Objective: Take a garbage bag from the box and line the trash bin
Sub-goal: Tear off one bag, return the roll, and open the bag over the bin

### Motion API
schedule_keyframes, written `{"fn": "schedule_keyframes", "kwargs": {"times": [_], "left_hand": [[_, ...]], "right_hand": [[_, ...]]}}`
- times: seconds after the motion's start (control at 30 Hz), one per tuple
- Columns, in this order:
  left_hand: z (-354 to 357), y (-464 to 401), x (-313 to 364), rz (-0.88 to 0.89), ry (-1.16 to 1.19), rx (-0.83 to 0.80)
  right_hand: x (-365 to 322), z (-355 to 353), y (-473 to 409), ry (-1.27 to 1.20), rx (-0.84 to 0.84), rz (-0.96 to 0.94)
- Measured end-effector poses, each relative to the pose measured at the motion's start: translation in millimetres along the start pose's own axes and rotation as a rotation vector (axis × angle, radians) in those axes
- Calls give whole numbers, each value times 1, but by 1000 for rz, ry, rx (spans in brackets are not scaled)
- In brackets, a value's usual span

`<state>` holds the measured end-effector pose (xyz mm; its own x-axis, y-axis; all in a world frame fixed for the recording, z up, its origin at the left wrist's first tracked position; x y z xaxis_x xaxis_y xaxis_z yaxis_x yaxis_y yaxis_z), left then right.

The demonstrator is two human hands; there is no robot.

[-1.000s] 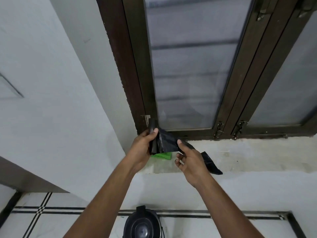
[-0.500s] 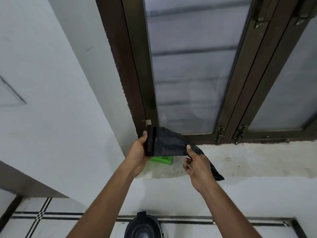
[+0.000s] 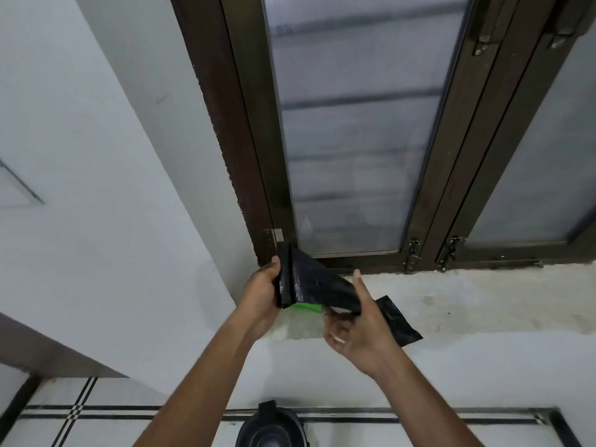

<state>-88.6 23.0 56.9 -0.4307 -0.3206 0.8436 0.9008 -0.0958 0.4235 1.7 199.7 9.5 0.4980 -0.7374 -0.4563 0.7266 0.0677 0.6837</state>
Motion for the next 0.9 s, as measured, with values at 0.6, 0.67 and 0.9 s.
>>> {"fn": "schedule_keyframes", "kwargs": {"times": [0.6,0.67,0.9], "left_hand": [[3,10,-1,51,-80,-42],[0,10,1,60,-52,-29],[0,8,-6,-5,-37,-51]], "right_hand": [[3,9,-3,63,71,-178],[-1,6,-4,24,110,-211],[-13,-3,-5,-19,213,-279]]}}
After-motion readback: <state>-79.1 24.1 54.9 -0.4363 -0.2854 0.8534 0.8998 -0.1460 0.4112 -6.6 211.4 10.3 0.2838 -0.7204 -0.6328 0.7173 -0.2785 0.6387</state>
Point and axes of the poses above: each hand's wrist, its own y-axis away from the middle knuckle, its own z-axis out of the palm, x = y × z, the point moved 5 cm from there along -y, towards the middle knuckle, and after that the axes turned 2 degrees about z, right-handed, at the moved point
